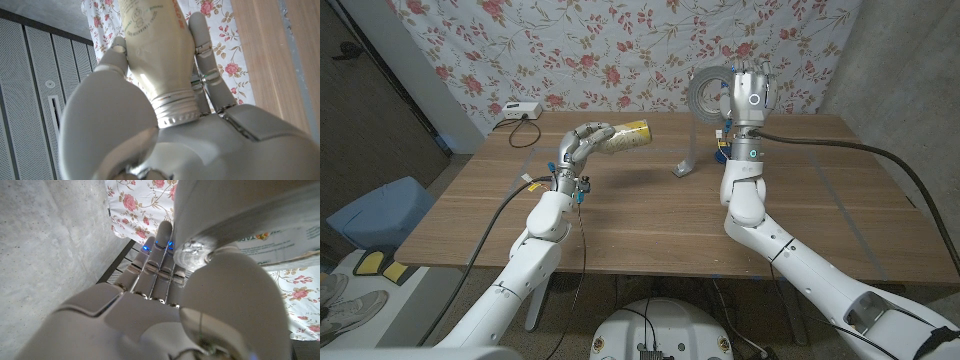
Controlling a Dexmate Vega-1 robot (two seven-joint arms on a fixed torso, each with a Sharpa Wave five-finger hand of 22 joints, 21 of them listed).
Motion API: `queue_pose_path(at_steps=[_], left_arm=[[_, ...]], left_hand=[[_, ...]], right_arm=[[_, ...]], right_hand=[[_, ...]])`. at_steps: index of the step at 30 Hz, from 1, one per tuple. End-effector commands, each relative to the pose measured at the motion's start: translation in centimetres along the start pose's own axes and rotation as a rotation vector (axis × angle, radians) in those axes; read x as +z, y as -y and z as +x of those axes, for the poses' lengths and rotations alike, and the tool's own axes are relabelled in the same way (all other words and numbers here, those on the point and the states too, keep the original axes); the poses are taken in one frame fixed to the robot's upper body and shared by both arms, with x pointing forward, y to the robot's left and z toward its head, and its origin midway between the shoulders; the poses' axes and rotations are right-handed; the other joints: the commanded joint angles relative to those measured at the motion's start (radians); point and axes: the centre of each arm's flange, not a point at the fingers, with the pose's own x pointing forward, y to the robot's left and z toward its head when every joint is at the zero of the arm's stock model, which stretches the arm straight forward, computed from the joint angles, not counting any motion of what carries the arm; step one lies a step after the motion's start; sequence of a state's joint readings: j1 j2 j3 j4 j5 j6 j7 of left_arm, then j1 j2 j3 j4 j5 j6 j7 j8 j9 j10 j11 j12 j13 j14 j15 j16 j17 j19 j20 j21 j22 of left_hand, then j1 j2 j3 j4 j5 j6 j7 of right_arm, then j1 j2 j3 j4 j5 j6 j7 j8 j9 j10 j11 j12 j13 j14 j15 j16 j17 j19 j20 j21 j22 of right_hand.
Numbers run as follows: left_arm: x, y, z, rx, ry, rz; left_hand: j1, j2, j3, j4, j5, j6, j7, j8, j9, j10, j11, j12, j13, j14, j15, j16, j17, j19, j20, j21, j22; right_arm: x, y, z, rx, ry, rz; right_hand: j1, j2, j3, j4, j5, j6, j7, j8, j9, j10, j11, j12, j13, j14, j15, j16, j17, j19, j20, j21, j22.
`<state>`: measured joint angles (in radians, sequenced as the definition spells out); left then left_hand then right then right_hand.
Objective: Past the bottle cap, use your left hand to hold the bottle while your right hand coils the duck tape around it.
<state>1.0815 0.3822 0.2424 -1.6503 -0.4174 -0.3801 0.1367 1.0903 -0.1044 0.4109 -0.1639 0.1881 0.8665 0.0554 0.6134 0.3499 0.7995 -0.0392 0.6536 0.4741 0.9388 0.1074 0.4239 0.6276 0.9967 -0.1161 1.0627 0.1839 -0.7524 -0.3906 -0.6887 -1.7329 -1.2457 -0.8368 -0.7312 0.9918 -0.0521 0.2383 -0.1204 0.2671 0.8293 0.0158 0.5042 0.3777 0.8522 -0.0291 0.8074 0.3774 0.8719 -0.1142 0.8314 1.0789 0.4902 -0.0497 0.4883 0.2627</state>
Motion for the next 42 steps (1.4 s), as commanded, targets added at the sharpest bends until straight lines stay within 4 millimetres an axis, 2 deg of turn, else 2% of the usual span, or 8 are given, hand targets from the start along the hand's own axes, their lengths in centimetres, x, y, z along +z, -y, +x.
queue_pose_path(at_steps=[1, 12, 19, 28, 42], left_arm=[[0.3, 0.1, -0.1, -0.008, 0.004, 0.001], [0.0, 1.0, 0.6, -0.039, 0.003, 0.005], [-0.1, 1.7, 1.1, -0.048, 0.001, 0.01], [-1.4, 3.5, 1.9, -0.055, -0.017, 0.046], [-2.9, 5.9, 2.3, -0.023, -0.005, 0.109]], left_hand=[[0.185, 0.179, 0.037, 0.011, 0.003, 0.009, 0.001, 0.001, 0.001, 0.08, -0.047, 0.027, 0.217, 0.379, -0.337, -0.006, 0.004, -0.037, -0.079, 0.008, 0.001], [0.186, 0.178, 0.04, 0.011, 0.002, 0.014, 0.004, 0.0, 0.001, 0.082, -0.044, 0.023, 0.218, 0.382, -0.337, -0.011, 0.005, -0.039, -0.079, 0.014, 0.001], [0.186, 0.177, 0.042, 0.011, 0.001, 0.016, 0.004, -0.001, 0.003, 0.083, -0.046, 0.018, 0.218, 0.383, -0.337, -0.014, 0.008, -0.042, -0.079, 0.019, 0.0], [0.186, 0.177, 0.043, 0.011, 0.0, 0.02, 0.006, -0.002, 0.002, 0.087, -0.045, 0.018, 0.224, 0.383, -0.337, -0.018, 0.009, -0.044, -0.078, 0.023, 0.0], [0.186, 0.175, 0.046, 0.01, -0.002, 0.022, 0.007, -0.005, 0.001, 0.094, -0.044, 0.012, 0.222, 0.388, -0.337, -0.022, 0.011, -0.045, -0.078, 0.031, 0.0]], right_arm=[[3.7, 2.1, 4.2, 0.009, -0.05, -0.102], [6.4, 3.7, 6.0, 0.041, -0.079, -0.193], [7.7, 5.6, 6.9, 0.044, -0.121, -0.222], [10.1, 8.0, 8.1, 0.048, -0.144, -0.25], [12.9, 10.0, 9.4, 0.091, -0.211, -0.318]], right_hand=[[0.175, 0.17, -0.008, 0.001, 0.006, 0.124, -0.119, 0.004, 0.009, 0.112, -0.109, 0.001, 0.258, 0.008, -0.111, 0.003, 0.016, -0.01, -0.057, 0.006, 0.002], [0.181, 0.174, -0.015, 0.002, 0.008, 0.123, -0.12, 0.0, 0.013, 0.114, -0.109, 0.002, 0.261, 0.004, -0.111, 0.001, 0.053, -0.028, -0.05, 0.01, 0.0], [0.184, 0.177, -0.019, 0.003, 0.008, 0.12, -0.11, -0.004, 0.015, 0.118, -0.104, 0.002, 0.259, 0.004, -0.11, 0.001, 0.075, -0.032, -0.045, 0.015, -0.001], [0.186, 0.183, -0.025, 0.006, 0.008, 0.119, -0.104, -0.007, 0.02, 0.122, -0.101, 0.001, 0.258, 0.002, -0.109, 0.0, 0.103, -0.037, -0.039, 0.022, -0.004], [0.193, 0.188, -0.028, 0.005, 0.007, 0.124, -0.092, -0.014, 0.017, 0.131, -0.095, -0.001, 0.251, 0.003, -0.109, -0.002, 0.125, -0.036, -0.033, 0.031, -0.01]])
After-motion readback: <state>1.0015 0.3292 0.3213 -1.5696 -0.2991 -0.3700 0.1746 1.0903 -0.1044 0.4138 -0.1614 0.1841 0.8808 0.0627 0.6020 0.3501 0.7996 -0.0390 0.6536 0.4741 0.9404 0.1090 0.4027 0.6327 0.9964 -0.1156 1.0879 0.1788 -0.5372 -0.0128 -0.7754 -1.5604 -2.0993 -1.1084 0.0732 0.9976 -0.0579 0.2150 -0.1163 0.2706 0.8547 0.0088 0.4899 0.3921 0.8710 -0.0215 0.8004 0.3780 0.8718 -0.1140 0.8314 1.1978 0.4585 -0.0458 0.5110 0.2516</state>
